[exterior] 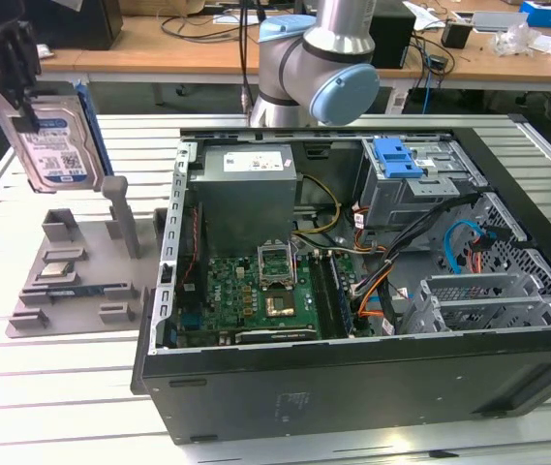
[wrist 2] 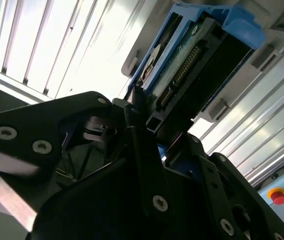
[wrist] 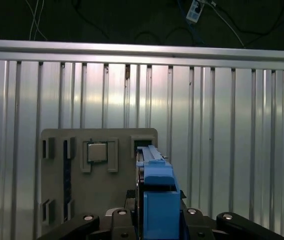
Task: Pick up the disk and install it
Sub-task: 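Pick up the disk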
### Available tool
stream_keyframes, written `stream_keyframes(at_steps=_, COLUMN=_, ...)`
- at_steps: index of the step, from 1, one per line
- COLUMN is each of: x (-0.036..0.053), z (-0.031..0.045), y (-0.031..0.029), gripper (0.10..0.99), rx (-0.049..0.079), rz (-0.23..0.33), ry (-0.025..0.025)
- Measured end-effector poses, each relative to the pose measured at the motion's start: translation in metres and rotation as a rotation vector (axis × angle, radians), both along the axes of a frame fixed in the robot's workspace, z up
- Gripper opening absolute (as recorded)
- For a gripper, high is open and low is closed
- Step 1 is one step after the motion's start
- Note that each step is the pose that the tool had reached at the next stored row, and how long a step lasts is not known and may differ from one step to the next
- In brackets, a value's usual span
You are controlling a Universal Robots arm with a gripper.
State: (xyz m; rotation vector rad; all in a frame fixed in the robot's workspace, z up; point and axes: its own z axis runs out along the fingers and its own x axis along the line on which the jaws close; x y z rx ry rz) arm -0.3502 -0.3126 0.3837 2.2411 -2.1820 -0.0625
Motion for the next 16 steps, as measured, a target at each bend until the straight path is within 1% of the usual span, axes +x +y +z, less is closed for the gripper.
stream_keyframes(at_steps=1, x=0.0000, z=0.0027, y=0.0000, gripper=0.369, rx=0.000, rz=0.000, ry=0.0000)
stream_keyframes(at_steps=3, x=0.0000, z=0.0119, y=0.0002, gripper=0.369, rx=0.000, rz=0.000, ry=0.0000)
stream_keyframes(at_steps=9, x=0.0000, z=0.0263, y=0.0005, gripper=0.369, rx=0.000, rz=0.000, ry=0.0000)
stream_keyframes(at_steps=15, x=0.0000, z=0.0447, y=0.0012, gripper=0.369, rx=0.000, rz=0.000, ry=-0.0001)
stream_keyframes(at_steps=16, x=0.0000, z=0.0492, y=0.0015, gripper=0.369, rx=0.000, rz=0.000, ry=-0.0001)
